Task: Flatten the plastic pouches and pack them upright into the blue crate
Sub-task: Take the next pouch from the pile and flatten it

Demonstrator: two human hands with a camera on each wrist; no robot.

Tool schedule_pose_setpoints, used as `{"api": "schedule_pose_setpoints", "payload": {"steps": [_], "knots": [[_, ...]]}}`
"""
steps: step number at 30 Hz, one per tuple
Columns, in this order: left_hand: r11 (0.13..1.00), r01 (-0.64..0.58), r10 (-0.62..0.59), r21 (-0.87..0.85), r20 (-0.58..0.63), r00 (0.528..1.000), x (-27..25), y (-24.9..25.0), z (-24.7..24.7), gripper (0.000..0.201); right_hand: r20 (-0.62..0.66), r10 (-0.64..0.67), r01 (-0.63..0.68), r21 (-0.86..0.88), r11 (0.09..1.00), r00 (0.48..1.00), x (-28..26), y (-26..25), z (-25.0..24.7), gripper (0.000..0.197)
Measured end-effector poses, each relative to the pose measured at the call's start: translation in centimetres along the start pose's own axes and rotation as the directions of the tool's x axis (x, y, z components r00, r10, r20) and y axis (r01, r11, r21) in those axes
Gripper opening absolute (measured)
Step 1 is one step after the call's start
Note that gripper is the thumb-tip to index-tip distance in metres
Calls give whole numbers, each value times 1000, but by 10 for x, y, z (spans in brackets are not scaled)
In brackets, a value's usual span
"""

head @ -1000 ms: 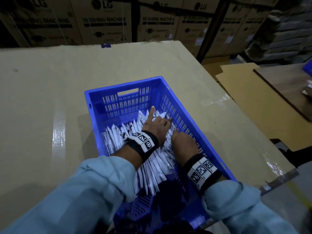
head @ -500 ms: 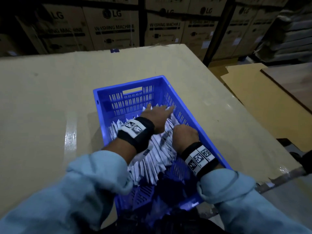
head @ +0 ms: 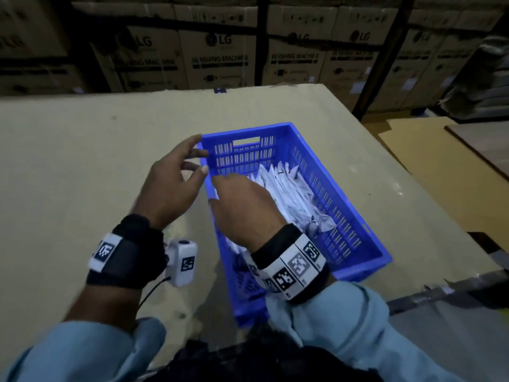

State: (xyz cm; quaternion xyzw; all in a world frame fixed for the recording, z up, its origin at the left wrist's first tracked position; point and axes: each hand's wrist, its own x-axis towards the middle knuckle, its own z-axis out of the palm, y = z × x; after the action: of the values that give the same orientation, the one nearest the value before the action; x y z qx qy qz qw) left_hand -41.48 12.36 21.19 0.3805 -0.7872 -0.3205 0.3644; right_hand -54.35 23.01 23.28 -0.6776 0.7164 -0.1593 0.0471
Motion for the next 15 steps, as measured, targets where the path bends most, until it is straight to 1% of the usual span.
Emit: {"api": "schedule_pose_setpoints", "payload": {"steps": [4, 8, 11, 15], "knots": [[999, 30, -30, 22, -25, 999, -67, -32, -61, 51, -52, -12, 14, 52, 999, 999, -18, -66, 26, 16], [993, 79, -75, 85, -52, 996, -141, -75, -136, 47, -56, 32, -24, 139, 990, 998, -33, -140, 70, 28], [976, 153, -141, 156, -86, 986, -202, -112, -191, 45, 8, 23, -24, 205, 978, 1000, -49, -191, 111, 30], [940, 268, -243, 210, -140, 960, -271, -163, -243, 46, 126, -23, -8, 234, 972, 992, -68, -239, 155, 33]]}}
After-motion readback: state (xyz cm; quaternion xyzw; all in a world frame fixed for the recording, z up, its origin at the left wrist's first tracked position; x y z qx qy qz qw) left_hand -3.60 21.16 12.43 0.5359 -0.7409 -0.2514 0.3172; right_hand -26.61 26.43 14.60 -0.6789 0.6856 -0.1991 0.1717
